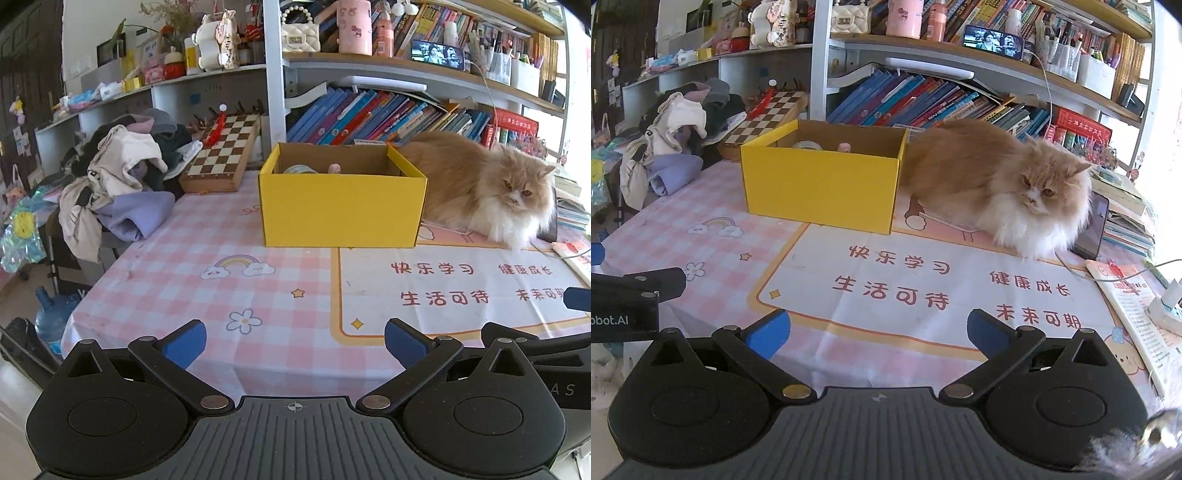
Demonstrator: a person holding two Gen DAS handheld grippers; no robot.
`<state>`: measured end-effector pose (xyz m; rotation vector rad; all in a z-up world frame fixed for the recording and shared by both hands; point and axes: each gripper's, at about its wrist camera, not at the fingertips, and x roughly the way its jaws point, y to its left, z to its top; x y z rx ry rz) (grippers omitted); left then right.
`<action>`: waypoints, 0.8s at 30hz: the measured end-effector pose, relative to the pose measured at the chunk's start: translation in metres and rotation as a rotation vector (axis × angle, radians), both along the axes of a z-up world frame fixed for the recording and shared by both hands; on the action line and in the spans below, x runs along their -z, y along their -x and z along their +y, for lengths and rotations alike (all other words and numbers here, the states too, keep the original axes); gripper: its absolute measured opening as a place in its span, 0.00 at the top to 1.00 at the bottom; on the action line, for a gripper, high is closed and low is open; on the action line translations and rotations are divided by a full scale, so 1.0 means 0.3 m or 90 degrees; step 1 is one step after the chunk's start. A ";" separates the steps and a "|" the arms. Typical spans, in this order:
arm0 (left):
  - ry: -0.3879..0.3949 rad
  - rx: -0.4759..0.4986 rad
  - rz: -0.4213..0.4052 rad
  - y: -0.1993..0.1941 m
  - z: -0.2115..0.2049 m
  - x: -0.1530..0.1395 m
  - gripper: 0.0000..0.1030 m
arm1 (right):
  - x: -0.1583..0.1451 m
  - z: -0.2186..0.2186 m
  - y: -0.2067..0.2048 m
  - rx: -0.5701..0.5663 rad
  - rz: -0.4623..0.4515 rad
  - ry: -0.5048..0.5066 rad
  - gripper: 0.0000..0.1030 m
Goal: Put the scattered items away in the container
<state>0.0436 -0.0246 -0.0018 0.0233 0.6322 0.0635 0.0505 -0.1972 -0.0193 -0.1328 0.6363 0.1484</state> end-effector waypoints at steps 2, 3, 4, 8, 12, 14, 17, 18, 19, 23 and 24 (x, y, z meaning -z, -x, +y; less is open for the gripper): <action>0.000 0.002 -0.002 0.004 0.000 -0.002 0.00 | 0.000 0.000 0.002 0.000 0.000 -0.001 0.00; 0.000 0.002 -0.003 0.005 0.000 -0.003 0.00 | 0.000 -0.002 0.004 0.000 -0.001 -0.001 0.00; -0.001 0.003 -0.004 0.007 0.000 -0.004 0.00 | 0.001 -0.003 0.006 0.000 -0.001 -0.002 0.00; -0.009 0.004 -0.008 0.011 -0.001 -0.007 0.00 | -0.003 -0.001 0.009 0.002 -0.004 -0.003 0.00; -0.007 0.008 -0.011 0.014 0.004 -0.013 0.00 | -0.004 0.005 0.009 0.003 -0.006 -0.004 0.00; -0.003 0.011 -0.010 0.015 0.007 -0.014 0.00 | -0.003 0.009 0.009 0.001 -0.005 -0.004 0.00; -0.009 0.016 -0.007 0.014 0.005 -0.014 0.00 | -0.002 0.013 0.008 0.002 -0.003 -0.003 0.00; -0.011 0.017 -0.007 0.014 0.004 -0.014 0.00 | -0.001 0.014 0.007 0.002 -0.002 -0.003 0.00; -0.012 0.017 -0.007 0.015 0.004 -0.014 0.00 | -0.001 0.014 0.007 0.003 -0.001 -0.003 0.00; -0.007 0.015 -0.004 0.014 0.009 -0.011 0.00 | 0.004 0.017 0.003 0.006 0.007 -0.002 0.00; -0.006 0.014 -0.002 0.013 0.010 -0.010 0.00 | 0.006 0.018 0.003 0.006 0.008 -0.002 0.00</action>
